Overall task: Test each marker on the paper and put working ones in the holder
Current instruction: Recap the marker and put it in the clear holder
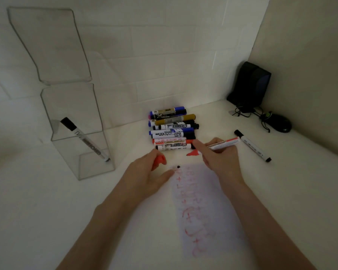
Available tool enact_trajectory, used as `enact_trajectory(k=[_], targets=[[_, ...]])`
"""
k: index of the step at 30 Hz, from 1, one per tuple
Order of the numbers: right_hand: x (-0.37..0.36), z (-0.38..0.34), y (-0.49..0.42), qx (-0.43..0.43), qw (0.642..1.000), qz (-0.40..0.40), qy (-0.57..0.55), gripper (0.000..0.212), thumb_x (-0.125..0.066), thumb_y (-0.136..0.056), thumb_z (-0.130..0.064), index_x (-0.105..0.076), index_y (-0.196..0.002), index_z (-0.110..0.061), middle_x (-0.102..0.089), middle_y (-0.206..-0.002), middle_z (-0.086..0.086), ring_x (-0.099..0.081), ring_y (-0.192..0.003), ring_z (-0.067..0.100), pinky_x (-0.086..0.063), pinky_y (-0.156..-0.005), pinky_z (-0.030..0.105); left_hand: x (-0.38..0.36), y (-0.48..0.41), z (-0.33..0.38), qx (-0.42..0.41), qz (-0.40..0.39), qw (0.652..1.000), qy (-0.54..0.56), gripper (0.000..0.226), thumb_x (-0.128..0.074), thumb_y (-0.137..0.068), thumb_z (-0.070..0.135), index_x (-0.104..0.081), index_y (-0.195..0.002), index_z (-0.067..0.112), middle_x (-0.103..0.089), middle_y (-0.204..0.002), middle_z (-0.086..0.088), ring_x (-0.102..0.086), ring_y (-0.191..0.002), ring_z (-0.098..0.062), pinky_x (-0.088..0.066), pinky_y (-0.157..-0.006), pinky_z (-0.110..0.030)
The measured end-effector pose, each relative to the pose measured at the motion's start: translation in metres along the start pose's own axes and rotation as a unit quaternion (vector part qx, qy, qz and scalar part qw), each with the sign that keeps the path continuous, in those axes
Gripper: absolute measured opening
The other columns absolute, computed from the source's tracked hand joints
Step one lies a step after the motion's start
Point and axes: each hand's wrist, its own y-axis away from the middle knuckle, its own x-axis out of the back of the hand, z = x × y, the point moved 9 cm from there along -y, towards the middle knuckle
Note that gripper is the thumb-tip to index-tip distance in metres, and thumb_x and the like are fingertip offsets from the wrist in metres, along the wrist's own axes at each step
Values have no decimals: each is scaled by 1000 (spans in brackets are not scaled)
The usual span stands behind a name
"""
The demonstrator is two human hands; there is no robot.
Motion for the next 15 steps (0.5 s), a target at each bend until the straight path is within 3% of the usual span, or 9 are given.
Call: enact_trajectory(k=[4, 10, 15], targets=[[-14, 0, 0, 34, 998, -16, 50, 16, -82, -83, -19, -69, -75, -14, -65, -54, -8, -53, -44, 3, -40, -46, 18, -10, -1, 0, 3, -30, 998, -54, 40, -66, -79, 70, -61, -105, 41, -58, -89, 20, -53, -82, -2, -43, -75, -24], [-22, 2, 4, 57, 995, -6, 86, 33, -75, -83, -12, -52, -60, -15, -47, -45, -12, -42, -42, 3, -35, -47, 15, -15, -2, -3, 15, -40, 996, -73, 45, -64, -77, 75, -62, -106, 42, -53, -78, 18, -50, -74, -1, -39, -70, -25], [-19, 6, 3, 55, 996, 11, 70, 40, -72, -85, -10, -48, -55, -20, -46, -42, -14, -42, -41, 2, -35, -46, 15, -15, -2, -4, 26, -47, 995, -82, 50, -63, -77, 75, -58, -114, 41, -56, -93, 20, -53, -84, -5, -42, -76, -25]])
